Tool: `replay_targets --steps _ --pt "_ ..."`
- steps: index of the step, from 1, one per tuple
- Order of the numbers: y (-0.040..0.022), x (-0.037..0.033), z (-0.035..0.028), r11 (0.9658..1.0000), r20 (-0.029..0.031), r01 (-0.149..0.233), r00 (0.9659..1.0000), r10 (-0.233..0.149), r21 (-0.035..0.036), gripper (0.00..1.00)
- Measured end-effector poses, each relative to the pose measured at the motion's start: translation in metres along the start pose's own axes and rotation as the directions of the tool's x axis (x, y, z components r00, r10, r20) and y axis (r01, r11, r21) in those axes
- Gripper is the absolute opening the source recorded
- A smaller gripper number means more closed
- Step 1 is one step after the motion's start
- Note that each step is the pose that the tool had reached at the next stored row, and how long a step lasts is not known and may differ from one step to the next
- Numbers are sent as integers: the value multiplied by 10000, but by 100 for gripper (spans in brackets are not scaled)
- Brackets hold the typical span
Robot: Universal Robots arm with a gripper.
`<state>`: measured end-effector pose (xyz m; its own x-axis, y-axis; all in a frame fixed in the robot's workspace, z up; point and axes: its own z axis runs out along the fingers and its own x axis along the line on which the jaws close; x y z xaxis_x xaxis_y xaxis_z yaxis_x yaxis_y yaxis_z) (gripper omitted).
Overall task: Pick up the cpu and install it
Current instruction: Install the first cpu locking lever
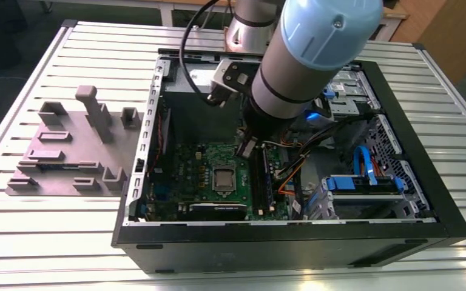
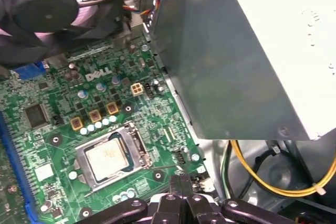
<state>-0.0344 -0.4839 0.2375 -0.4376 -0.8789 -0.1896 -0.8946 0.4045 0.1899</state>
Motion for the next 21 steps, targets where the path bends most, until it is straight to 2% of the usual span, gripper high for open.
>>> replay_targets --steps 13,19,21 --pt "-1 -134 4 10000 0 -2 10000 2 0 10" --pt "-6 -134 54 10000 15 74 10000 -74 -28 10" --pt "-5 -132 68 9999 40 130 9999 -130 -55 10"
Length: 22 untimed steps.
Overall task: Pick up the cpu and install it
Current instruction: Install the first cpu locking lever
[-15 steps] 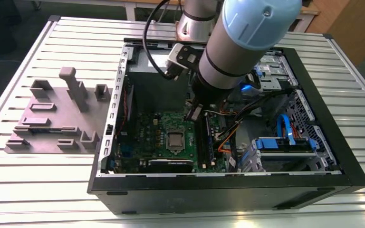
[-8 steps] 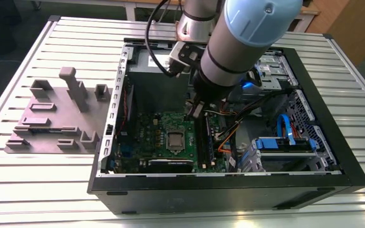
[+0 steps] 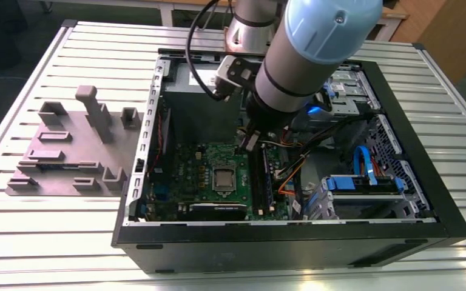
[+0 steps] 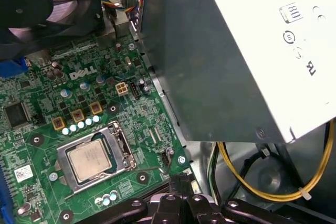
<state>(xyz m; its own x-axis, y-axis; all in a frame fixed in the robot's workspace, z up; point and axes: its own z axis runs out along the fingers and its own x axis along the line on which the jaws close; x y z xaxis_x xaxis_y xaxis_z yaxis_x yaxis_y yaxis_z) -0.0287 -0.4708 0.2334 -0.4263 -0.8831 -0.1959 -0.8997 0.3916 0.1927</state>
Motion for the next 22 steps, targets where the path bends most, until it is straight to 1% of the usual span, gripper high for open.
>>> replay_targets --steps 3,7,10,12,13,18,22 --pt "11 4 17 10000 35 84 10000 -84 -40 10" --pt "36 10 39 9998 34 174 9998 -174 -67 10" --pt "47 16 41 9997 12 243 9997 -243 -76 10" --pt "50 20 41 9996 -35 273 9996 -273 -67 10" --pt "50 23 40 9996 -45 282 9996 -283 -66 10" --pt "39 51 32 9996 -81 286 9996 -286 -52 10" --pt "24 86 22 9996 -86 284 9996 -285 -50 10"
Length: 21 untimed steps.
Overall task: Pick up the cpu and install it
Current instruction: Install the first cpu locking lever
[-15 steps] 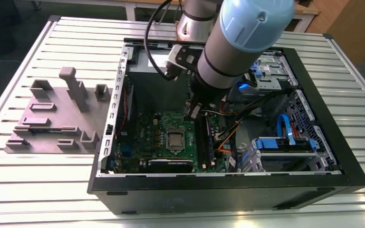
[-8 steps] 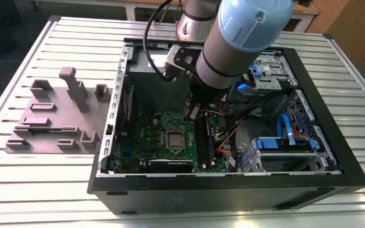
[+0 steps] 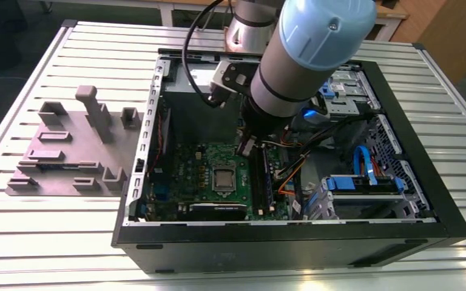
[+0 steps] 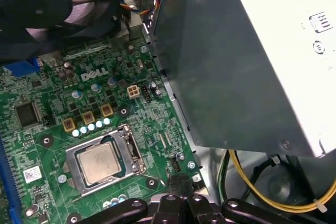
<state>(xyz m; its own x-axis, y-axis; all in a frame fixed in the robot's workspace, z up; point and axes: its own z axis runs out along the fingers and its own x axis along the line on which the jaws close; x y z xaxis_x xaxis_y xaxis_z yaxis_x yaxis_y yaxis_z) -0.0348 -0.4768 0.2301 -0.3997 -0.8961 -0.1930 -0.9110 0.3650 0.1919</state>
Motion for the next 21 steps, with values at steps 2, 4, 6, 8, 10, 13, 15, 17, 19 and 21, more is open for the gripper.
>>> replay_targets --steps 2,4,6,8,10,13,15,17,19,21 --pt "-2 4 -2 10000 1 -1 10000 1 0 10" --pt "1 4 -8 10000 0 1 10000 -1 1 10" --pt "9 6 -17 10000 -2 0 10000 0 4 10" --pt "21 6 -33 10000 -9 1 10000 -1 10 10" --pt "36 7 -51 10000 -18 1 10000 -1 23 10" --pt "43 7 -59 10000 -20 4 10000 -4 29 10" --pt "51 12 -62 9999 -151 165 9997 -165 35 10" --pt "56 16 -61 9993 -191 369 9991 -369 -8 10" --pt "57 17 -61 9991 -209 432 9988 -432 -18 10" --pt "56 16 -61 9991 -214 434 9988 -434 -17 10"
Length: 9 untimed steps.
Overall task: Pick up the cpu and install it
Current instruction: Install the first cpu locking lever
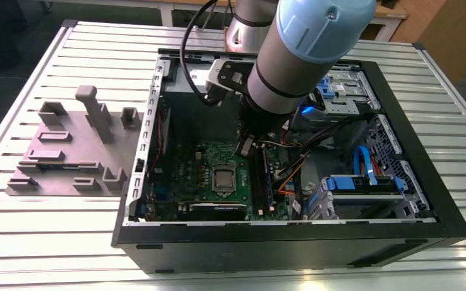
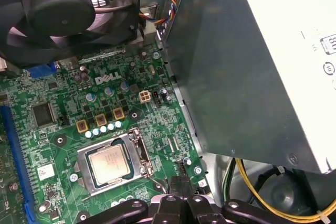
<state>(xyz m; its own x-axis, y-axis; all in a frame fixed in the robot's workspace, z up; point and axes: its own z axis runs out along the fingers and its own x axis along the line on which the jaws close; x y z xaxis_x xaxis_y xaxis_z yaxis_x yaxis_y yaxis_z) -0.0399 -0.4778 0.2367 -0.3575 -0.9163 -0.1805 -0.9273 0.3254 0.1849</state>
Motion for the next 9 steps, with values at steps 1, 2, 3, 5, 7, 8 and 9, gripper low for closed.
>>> replay_targets --steps 1,2,3,5,7,8,9 --pt "0 0 0 10000 -4 -1 10000 1 1 10" --pt "0 0 0 10000 -4 -1 10000 1 1 10" --pt "0 0 0 10000 -5 -1 10000 1 1 10" --pt "0 0 0 10000 -5 -1 10000 1 2 10" --pt "0 0 0 10000 -6 -1 10000 1 2 10" --pt "0 0 0 10000 -6 -2 10000 2 2 10" --pt "0 0 0 10000 -6 -1 10000 1 2 10"
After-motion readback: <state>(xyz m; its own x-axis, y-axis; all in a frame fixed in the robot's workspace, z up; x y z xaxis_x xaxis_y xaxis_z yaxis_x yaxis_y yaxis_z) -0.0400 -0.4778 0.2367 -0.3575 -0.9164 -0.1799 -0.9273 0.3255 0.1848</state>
